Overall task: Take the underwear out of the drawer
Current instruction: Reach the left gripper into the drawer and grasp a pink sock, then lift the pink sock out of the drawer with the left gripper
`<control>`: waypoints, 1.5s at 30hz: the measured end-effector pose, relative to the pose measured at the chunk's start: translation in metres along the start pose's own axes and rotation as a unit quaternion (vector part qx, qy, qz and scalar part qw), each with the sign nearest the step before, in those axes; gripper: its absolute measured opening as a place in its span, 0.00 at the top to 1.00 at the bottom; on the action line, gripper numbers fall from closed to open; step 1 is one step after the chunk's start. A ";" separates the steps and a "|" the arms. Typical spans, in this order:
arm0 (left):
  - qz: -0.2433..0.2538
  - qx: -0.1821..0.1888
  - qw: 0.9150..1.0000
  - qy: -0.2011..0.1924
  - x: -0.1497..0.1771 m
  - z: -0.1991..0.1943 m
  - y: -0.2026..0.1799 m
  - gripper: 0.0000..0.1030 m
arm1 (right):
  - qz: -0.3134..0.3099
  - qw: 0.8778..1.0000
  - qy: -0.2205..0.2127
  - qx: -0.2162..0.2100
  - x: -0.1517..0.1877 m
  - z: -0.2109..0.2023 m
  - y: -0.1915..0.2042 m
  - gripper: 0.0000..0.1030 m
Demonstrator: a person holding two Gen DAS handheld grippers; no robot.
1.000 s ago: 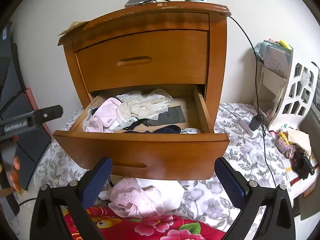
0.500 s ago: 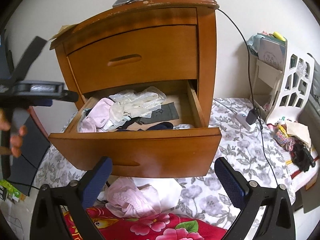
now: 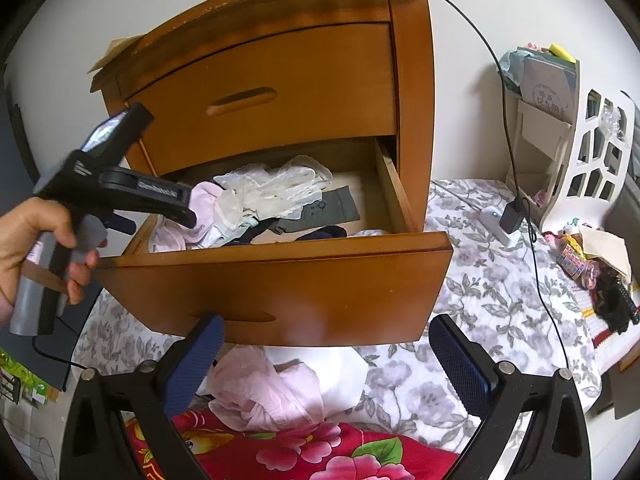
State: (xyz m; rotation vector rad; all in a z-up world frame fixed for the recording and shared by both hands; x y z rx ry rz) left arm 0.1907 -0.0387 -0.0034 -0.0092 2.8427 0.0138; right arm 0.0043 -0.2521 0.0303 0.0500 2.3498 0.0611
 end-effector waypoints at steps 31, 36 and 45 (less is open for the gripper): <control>-0.021 0.014 0.993 -0.116 -0.007 -0.043 0.021 0.84 | -0.015 1.000 -0.002 -0.009 0.002 -0.007 0.011 0.00; -0.017 0.024 0.985 -0.171 -0.006 -0.074 0.020 0.84 | -0.015 1.000 -0.004 -0.010 0.001 -0.010 0.013 0.00; -0.008 0.059 0.961 -0.269 0.007 -0.146 0.019 0.85 | -0.018 1.000 -0.012 -0.012 0.001 -0.017 0.016 0.00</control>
Point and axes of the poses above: each gripper's, at about its wrist camera, not at the fingertips, and z roughly the way its jaws point, y to its left, x to its underside, the point moved 3 cm from there along z, roughly the way its jaws point, and after that the axes turned 7 degrees about -z, right-handed, at the moved point
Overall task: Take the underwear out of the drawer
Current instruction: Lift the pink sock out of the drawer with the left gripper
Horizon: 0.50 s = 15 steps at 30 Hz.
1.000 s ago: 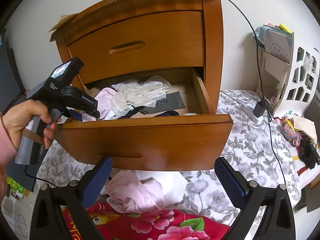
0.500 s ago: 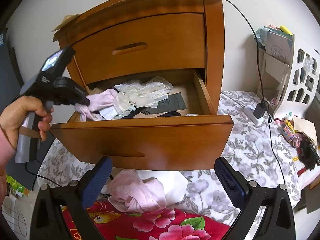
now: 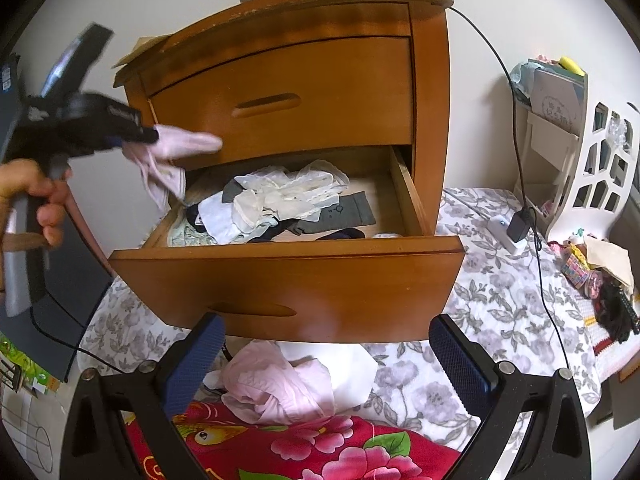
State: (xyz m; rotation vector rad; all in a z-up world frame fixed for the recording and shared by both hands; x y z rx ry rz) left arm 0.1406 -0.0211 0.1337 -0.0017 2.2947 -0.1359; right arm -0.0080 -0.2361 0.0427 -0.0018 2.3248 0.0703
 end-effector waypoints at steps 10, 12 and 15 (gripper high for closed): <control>0.012 0.063 0.995 -0.074 0.003 -0.087 -0.019 0.85 | -0.001 1.000 -0.014 -0.002 -0.002 -0.013 0.002 0.00; 0.012 0.075 0.994 -0.080 0.008 -0.100 -0.023 0.85 | -0.003 1.000 -0.016 -0.003 -0.003 -0.015 0.003 0.00; 0.013 0.088 0.992 -0.085 0.019 -0.116 -0.027 0.85 | -0.005 1.000 -0.021 -0.006 -0.003 -0.021 0.004 0.00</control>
Point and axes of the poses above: each gripper's, at about its wrist camera, not at the fingertips, and z roughly the way its jaws point, y to its left, x to its underside, the point moved 3 cm from there along z, roughly the way its jaws point, and after that the axes turned 7 degrees about -z, right-handed, at the moved point
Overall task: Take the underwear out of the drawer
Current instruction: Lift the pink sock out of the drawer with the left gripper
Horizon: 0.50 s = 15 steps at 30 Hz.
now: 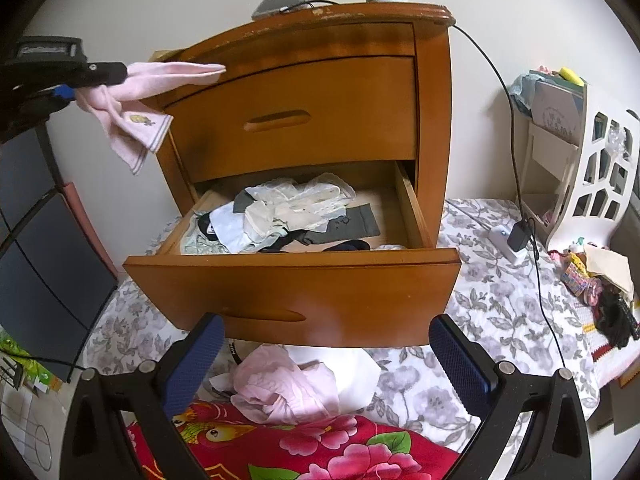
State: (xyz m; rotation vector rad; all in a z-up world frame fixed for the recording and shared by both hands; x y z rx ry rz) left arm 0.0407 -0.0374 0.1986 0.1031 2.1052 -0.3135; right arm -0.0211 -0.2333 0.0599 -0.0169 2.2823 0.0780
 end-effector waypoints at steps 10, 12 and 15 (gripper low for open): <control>-0.001 0.017 1.000 0.023 0.053 -0.015 -0.011 0.85 | 0.004 1.000 -0.021 -0.001 -0.003 -0.020 -0.002 0.00; 0.001 0.018 0.999 0.046 0.068 -0.006 -0.013 0.85 | 0.004 1.000 -0.023 -0.002 -0.003 -0.022 -0.001 0.00; 0.005 0.019 0.997 0.076 0.087 0.005 -0.016 0.85 | 0.003 1.000 -0.024 -0.004 -0.003 -0.024 -0.001 0.00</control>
Point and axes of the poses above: each gripper's, at about its wrist camera, not at the fingertips, and z roughly the way its jaws point, y to its left, x to its underside, the point moved 3 cm from there along z, roughly the way its jaws point, and after that the axes turned 7 degrees about -z, right-handed, at the moved point
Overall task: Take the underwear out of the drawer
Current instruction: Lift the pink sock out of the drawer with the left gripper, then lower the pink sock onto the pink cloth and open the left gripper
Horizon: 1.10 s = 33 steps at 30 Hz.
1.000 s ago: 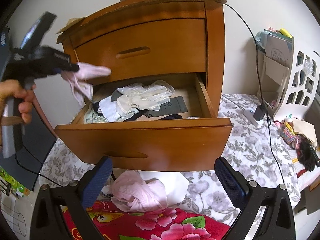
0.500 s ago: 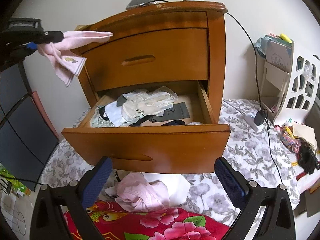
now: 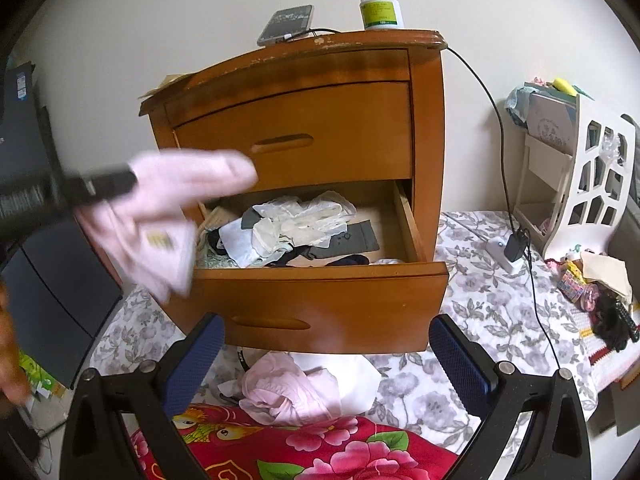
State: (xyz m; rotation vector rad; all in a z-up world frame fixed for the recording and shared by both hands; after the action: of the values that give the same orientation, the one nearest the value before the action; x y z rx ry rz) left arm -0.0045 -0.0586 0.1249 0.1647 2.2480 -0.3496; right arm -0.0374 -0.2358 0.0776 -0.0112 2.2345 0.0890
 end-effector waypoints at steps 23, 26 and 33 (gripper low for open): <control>-0.030 0.023 0.983 0.179 0.093 0.092 0.004 0.84 | 0.007 1.000 0.020 -0.003 0.009 0.013 -0.010 0.00; -0.044 0.021 0.980 0.193 0.103 0.102 0.009 0.84 | 0.011 1.000 0.024 -0.004 0.011 0.016 -0.013 0.00; -0.062 0.014 0.979 0.195 0.105 0.116 0.022 0.85 | 0.015 0.999 0.032 -0.002 0.013 0.022 -0.017 0.00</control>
State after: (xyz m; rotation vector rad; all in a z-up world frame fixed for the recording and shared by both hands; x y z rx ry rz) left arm 0.0178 -0.0729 -0.0306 0.1157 2.6500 -0.4478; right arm -0.0279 -0.2505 0.0526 0.0180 2.2984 0.1110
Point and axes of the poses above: each gripper's, at about its wrist camera, not at the fingertips, and z roughly the way its jaws point, y to its left, x to its underside, the point moved 3 cm from there along z, roughly the way its jaws point, and after that the axes turned 7 degrees about -z, right-handed, at the moved point
